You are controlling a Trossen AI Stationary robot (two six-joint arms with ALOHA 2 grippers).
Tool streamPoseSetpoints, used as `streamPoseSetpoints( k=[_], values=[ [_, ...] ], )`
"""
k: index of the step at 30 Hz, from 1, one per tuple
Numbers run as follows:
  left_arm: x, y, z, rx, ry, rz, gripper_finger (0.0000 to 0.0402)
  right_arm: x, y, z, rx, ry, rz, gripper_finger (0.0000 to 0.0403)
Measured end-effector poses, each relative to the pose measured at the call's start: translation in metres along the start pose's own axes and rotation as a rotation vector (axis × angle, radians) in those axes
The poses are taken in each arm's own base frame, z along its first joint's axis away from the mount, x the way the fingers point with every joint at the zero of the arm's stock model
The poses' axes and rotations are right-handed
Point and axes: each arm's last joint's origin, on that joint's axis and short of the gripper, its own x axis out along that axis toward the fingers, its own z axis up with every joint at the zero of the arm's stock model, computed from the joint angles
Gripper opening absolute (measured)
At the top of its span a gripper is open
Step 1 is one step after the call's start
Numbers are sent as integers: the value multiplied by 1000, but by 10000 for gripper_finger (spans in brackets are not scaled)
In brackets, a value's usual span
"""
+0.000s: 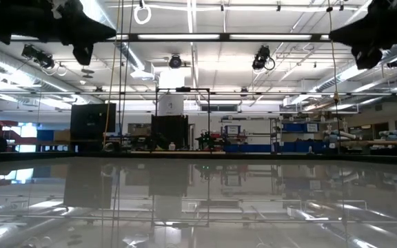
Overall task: Sort flowers into vase by color
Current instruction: Return to Home Position
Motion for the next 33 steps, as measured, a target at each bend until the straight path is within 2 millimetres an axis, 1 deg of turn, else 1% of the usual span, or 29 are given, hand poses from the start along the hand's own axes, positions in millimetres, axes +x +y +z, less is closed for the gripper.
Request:
streamPoseSetpoints(
  k=[7,10,13,19,22,24,28,33],
  values=[
    [2,5,-19,7,-19,-6,2,10,-8,-35,17,17,1,23],
    [4,8,-29,7,-49,-12,2,13,-9,-41,34,3,8,23],
    [5,10,-40,-24,-73,-18,2,16,-12,-50,56,38,2,23],
    [5,13,-56,-76,-68,-22,2,21,-15,-65,91,29,5,25],
    [6,12,-56,-84,-83,-21,2,23,-16,-69,97,-19,22,29],
    [8,12,-58,-84,-74,2,1,24,-17,-73,104,-21,22,32],
    [15,13,-65,-58,-21,39,2,25,-17,-73,94,-21,17,32],
    [24,12,-67,-59,-22,9,2,24,-18,-72,86,-29,-3,32]
  ],
)
